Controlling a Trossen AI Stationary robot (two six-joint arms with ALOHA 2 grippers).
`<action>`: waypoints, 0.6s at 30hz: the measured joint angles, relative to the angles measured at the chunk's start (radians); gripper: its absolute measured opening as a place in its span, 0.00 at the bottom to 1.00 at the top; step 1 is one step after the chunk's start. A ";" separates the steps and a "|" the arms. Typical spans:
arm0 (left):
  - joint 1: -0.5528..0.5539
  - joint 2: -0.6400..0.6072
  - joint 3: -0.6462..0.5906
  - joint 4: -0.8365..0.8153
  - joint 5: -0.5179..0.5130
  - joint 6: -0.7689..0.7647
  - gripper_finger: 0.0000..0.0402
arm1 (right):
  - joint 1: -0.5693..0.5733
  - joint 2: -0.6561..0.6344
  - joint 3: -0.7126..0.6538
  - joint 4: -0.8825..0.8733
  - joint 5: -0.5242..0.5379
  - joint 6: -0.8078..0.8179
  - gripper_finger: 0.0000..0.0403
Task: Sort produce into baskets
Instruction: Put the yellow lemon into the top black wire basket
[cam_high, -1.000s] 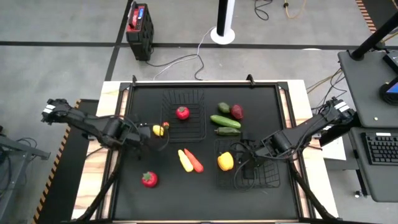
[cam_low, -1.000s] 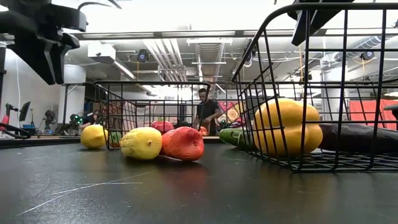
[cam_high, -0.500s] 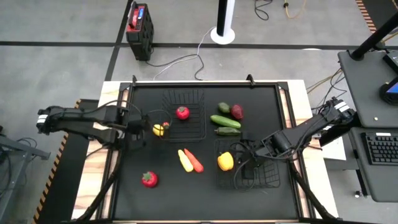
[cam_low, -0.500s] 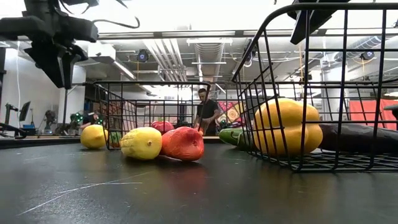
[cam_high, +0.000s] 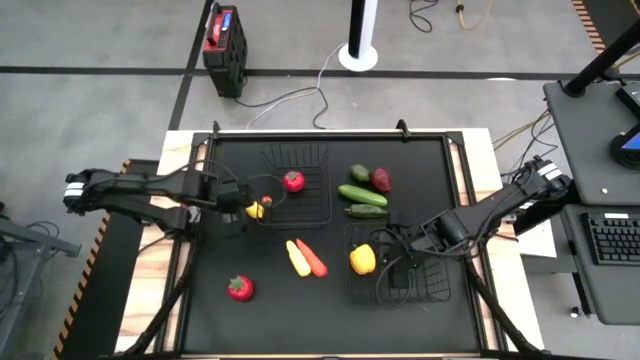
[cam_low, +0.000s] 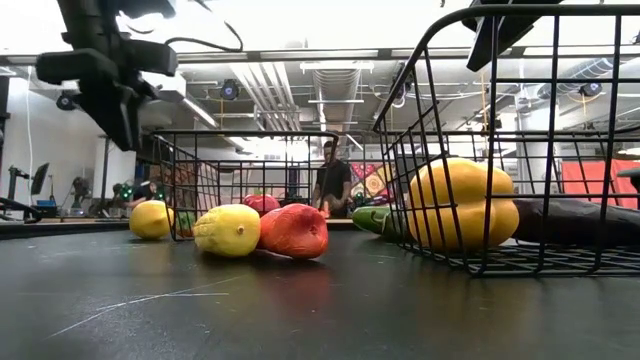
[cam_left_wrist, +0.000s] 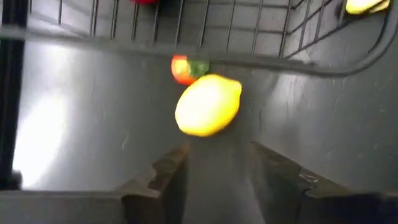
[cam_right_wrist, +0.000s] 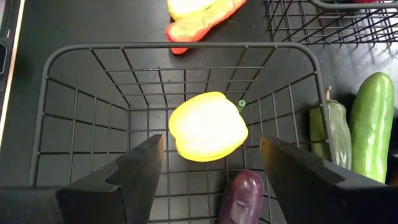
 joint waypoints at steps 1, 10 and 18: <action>0.000 0.008 -0.001 0.007 0.000 0.020 0.39 | 0.000 0.000 0.000 0.000 0.000 0.000 0.65; 0.000 0.038 -0.040 0.077 -0.054 0.121 0.59 | 0.002 0.000 0.000 0.000 -0.008 0.004 0.65; 0.000 0.039 -0.054 0.095 -0.064 0.121 0.63 | 0.002 0.000 0.000 0.003 -0.008 0.001 0.65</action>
